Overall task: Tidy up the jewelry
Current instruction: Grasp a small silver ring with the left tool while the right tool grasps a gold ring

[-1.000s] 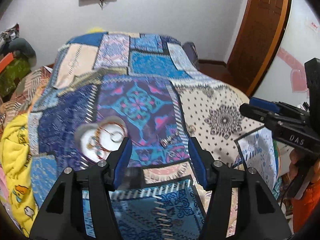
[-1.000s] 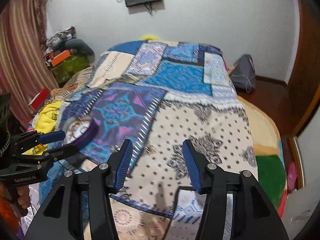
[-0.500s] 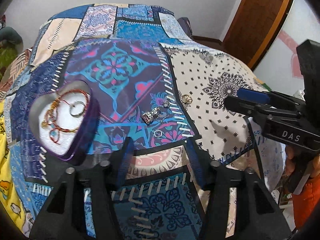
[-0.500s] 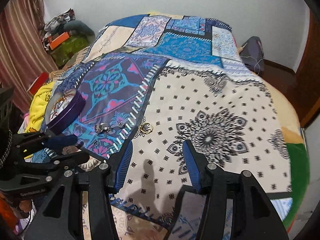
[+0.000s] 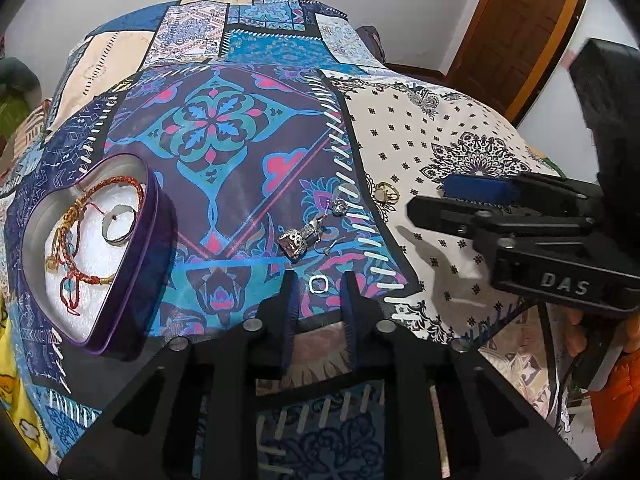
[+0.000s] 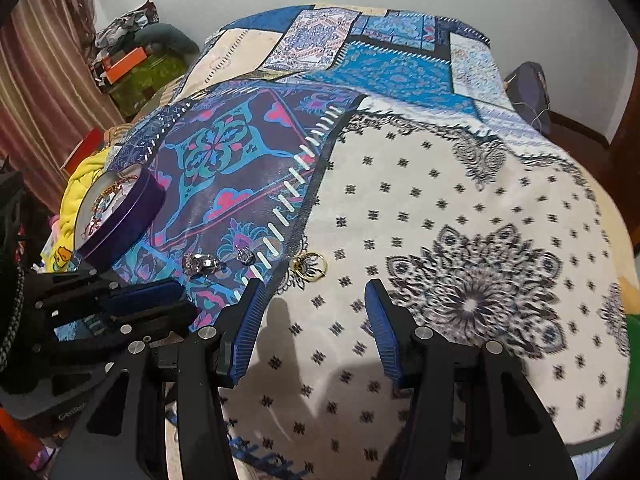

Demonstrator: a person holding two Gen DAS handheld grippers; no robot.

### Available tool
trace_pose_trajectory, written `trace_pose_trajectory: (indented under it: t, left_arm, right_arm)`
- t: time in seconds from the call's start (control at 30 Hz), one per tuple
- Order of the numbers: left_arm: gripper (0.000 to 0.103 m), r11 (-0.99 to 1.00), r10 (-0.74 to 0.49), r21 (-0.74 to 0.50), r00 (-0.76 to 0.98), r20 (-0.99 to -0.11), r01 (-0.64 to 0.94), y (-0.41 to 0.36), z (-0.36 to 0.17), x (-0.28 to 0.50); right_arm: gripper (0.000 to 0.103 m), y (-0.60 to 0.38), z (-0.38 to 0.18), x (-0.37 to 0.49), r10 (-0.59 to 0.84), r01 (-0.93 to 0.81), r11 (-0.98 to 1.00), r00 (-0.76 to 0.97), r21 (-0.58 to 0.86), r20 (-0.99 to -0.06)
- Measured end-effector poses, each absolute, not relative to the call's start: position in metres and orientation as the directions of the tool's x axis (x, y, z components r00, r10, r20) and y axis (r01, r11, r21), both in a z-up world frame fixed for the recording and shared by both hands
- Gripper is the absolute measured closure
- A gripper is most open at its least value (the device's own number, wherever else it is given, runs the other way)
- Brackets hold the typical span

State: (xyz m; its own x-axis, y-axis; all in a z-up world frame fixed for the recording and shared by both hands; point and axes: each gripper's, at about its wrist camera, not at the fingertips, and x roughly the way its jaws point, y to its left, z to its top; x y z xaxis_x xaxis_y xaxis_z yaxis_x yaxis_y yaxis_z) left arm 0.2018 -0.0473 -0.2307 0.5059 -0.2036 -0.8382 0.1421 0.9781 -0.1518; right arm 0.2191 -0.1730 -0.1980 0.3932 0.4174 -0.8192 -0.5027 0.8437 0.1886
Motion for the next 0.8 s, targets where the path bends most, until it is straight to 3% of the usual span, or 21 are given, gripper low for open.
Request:
trace_pose_trajectory:
  t: [0.13, 0.27, 0.4, 0.8]
  left_arm:
    - [0.094, 0.978, -0.209, -0.165, 0.509, -0.835, 0.131, -0.043, -0.232, 0.204]
    - [0.095, 0.978, -0.207, -0.160, 0.515, -0.832, 0.135, -0.043, -0.232, 0.204]
    - [0.095, 0.981, -0.191, -0.138, 0.527, -0.828, 0.137, -0.047, -0.231, 0.203]
    - [0.095, 0.982, -0.189, -0.156, 0.566, -0.802, 0.106, -0.035, -0.214, 0.185]
  right_arm:
    - [0.060, -0.164, -0.204, 0.223, 0.398, -0.503, 0.849, 0.400, 0.165, -0.826]
    - [0.067, -0.159, -0.207, 0.224, 0.376, -0.514, 0.849, 0.427, 0.122, -0.822]
    - [0.083, -0.158, -0.208, 0.223, 0.373, -0.520, 0.848, 0.441, 0.106, -0.817]
    - [0.083, -0.164, -0.188, 0.205, 0.411, -0.515, 0.844, 0.445, 0.148, -0.795]
